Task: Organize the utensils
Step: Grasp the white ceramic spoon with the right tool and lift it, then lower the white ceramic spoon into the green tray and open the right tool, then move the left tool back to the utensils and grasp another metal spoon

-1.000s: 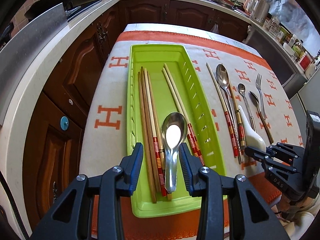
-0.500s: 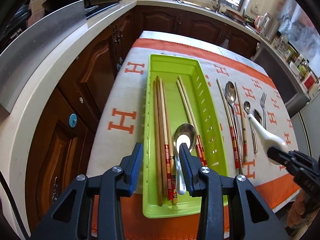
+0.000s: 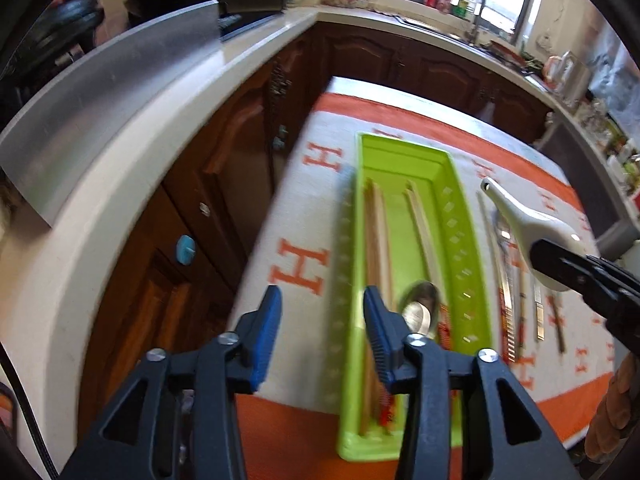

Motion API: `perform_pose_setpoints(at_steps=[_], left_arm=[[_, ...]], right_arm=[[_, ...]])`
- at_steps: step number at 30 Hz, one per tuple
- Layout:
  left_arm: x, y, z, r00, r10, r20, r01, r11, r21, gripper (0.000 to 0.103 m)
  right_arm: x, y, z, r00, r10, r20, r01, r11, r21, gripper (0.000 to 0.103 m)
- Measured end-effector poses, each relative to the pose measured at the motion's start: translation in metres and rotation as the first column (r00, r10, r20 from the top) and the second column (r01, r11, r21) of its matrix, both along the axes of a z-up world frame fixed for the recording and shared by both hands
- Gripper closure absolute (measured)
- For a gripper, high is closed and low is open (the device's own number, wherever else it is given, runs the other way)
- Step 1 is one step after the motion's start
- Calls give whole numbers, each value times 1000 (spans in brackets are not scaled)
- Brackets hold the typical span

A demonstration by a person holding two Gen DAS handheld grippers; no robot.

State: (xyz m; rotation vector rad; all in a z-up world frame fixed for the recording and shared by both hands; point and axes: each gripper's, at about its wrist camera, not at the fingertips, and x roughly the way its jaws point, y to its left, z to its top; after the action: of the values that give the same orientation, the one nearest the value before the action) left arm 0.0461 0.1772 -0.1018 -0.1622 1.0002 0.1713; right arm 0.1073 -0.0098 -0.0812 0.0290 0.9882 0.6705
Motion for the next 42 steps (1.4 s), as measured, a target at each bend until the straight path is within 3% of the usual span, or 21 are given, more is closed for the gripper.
perform_pose_setpoints(at_steps=[8,17,22,29,42], left_arm=[[17,10,0,999,34,21,-35,995,89,44],[23,18,-16,998,55,-23,-54,996,71,41],[21,18,-16,997,66,-34,-64,996,69,39],[12,-3,-3,999,31,-24,-28,994,101,34],[-12,-68,15,997,-74,-15,75,986,149,30]], right_arm=[[55,49,-60,998,-14,-54,6,988,-152,97],[80,73,-97,995,8,-102,-31,974,-223,92],[68,69,-90,995,14,-98,-33,980,-196,76],[34,40,-57,996,6,-88,-16,994,-111,76],[-40,-71,-23,993,-107,-46,102,989,-104,69]])
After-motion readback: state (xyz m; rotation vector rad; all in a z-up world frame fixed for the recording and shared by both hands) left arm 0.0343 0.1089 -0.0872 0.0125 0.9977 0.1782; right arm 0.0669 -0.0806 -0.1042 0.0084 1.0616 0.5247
